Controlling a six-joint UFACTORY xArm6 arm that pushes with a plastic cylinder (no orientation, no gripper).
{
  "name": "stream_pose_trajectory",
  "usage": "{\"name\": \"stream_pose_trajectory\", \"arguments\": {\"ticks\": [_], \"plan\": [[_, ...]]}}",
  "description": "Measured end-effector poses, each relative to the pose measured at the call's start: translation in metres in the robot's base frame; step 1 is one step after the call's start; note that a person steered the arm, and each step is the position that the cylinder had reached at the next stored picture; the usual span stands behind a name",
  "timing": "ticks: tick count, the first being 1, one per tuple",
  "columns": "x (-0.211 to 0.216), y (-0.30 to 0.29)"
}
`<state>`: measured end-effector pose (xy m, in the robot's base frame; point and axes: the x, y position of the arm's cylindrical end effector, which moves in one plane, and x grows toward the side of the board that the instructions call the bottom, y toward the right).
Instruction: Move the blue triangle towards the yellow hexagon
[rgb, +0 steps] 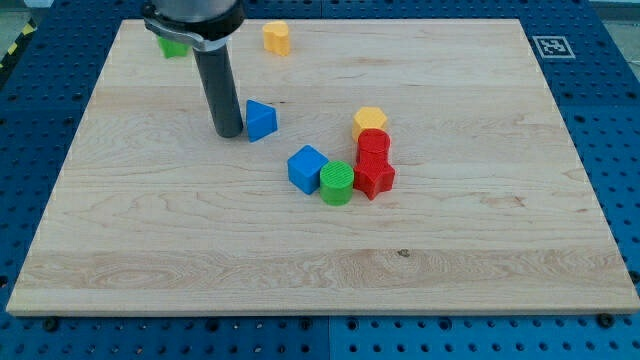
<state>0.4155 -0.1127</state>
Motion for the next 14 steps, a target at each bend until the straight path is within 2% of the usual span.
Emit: {"name": "stream_pose_trajectory", "arguments": {"ticks": [2,5,6,7,8,9,12,13,14], "plan": [[-0.004,0.048],[-0.043,0.006],[-0.067,0.037],[-0.064,0.05],[-0.056,0.01],[-0.048,-0.007],[-0.041,0.065],[-0.042,0.065],[-0.035,0.034]]}}
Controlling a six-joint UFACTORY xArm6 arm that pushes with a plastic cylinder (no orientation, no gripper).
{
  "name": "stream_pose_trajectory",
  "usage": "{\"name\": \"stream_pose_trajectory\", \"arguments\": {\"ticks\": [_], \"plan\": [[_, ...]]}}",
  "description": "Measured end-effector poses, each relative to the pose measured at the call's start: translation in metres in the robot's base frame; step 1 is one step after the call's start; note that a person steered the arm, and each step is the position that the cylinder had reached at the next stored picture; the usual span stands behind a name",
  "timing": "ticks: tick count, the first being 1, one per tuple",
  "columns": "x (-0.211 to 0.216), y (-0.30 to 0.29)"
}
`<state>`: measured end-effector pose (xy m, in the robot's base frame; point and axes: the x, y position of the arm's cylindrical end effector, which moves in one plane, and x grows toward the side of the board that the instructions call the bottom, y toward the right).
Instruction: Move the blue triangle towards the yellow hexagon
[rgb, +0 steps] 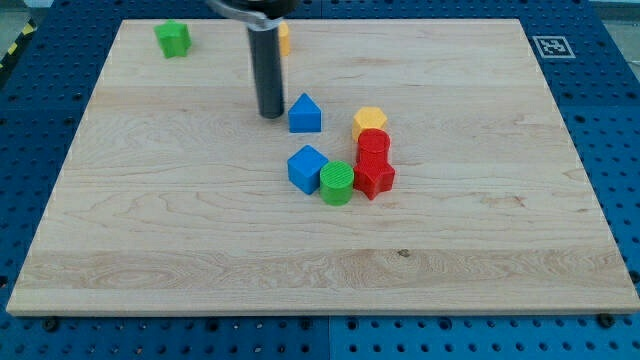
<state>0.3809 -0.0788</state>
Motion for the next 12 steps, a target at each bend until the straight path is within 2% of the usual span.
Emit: {"name": "stream_pose_trajectory", "arguments": {"ticks": [2,4,6,7,8,9,12], "plan": [[0.024,0.034],[-0.002,0.031],[0.041,0.019],[0.043,0.041],[0.039,0.051],[0.009,0.051],[0.009,0.05]]}}
